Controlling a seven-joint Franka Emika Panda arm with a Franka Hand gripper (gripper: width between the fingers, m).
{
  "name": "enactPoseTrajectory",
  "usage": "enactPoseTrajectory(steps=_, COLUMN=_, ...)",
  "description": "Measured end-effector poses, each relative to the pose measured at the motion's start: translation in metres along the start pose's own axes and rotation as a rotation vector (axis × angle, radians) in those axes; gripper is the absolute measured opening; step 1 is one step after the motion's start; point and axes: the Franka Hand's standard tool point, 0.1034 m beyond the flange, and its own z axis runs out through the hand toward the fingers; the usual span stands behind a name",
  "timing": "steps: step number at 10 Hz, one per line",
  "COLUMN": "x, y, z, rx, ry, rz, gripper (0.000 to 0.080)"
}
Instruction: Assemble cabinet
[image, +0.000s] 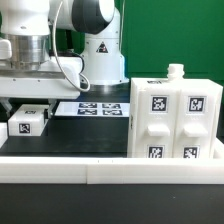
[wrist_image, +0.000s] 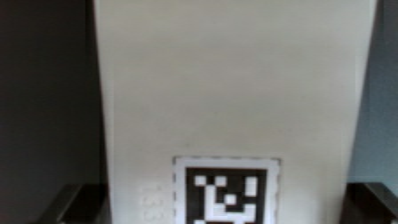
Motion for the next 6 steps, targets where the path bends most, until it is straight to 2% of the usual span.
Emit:
enactPoseTrajectory(steps=1, x=0.005, y=-0.003, z=-0.011, rx=0.007, ry=0.010, rz=-0.003, gripper=0.0557)
enactPoseTrajectory(steps=3, x=0.017, y=-0.018, z=-0.043, rx=0.033, ry=0.029, rz=-0.002, gripper=0.0557)
enactPoseTrajectory(steps=5, x=0.030, y=-0.037, z=-0.075, rx=0.052, ry=0.057, rz=0.008, gripper=0.0557)
enactPoseTrajectory(steps=6, x=0.037, y=-0.053, z=-0.092, rx=0.065, ry=0.065, rz=0.031, gripper=0.0558)
